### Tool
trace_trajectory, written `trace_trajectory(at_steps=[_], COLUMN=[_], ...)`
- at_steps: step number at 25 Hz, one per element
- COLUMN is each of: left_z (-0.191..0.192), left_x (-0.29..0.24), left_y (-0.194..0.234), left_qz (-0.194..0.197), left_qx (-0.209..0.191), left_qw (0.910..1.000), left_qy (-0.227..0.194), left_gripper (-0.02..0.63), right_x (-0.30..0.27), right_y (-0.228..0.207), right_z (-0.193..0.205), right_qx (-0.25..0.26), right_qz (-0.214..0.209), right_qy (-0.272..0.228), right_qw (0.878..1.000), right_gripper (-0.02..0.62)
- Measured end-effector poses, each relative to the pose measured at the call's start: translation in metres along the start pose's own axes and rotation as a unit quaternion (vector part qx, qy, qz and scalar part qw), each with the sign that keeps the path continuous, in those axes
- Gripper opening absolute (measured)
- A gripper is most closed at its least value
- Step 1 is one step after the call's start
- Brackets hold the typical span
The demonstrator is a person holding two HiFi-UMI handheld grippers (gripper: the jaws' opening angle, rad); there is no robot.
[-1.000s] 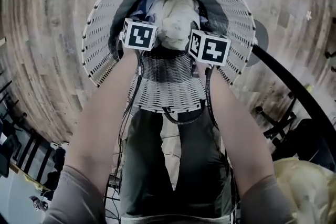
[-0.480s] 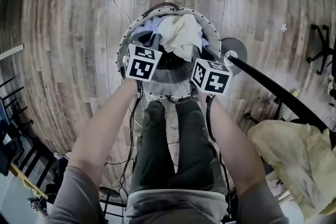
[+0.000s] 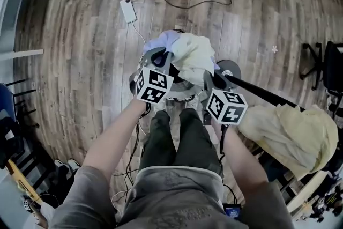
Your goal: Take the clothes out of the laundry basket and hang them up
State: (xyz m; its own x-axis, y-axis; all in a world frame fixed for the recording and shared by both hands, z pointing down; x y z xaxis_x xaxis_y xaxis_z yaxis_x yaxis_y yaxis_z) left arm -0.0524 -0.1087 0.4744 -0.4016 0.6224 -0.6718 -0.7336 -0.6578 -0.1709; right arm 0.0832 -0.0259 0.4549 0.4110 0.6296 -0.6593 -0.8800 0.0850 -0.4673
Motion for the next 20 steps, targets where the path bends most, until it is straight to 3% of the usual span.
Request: trace_trajectory(at_steps=[8, 14, 20], left_z=[-0.091, -0.151, -0.196], left_x=[0.099, 0.173, 0.237], left_y=[0.014, 0.031, 0.049], left_qz=[-0.012, -0.012, -0.007], left_qx=[-0.012, -0.003, 0.022], left_qw=[0.9984, 0.9954, 0.9908], left_qy=[-0.054, -0.095, -0.133], left_gripper=[0.023, 0.023, 0.023], right_x=[0.105, 0.184, 0.239], right_y=[0.069, 0.115, 0.155], right_z=[-0.079, -0.136, -0.165], right_qx=[0.126, 0.17, 0.198], right_qz=[-0.012, -0.03, -0.053], right_qy=[-0.053, -0.117, -0.157], right_qw=[0.991, 0.978, 0.966], right_gripper=[0.052, 0.052, 0.052])
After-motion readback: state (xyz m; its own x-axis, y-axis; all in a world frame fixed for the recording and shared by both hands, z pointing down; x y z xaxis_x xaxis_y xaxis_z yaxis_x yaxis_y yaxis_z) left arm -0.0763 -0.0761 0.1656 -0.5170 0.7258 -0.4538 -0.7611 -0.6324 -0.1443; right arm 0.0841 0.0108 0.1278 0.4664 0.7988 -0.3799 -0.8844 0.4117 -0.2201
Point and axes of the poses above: the fingertips, and each gripper's own axes: x backward along the fingers, y to its left, z out of its underside, the point moved 1 cm from there along x, backward along the fingers, and after that the axes turned 9 degrees about -z, right-handed, at the moved point
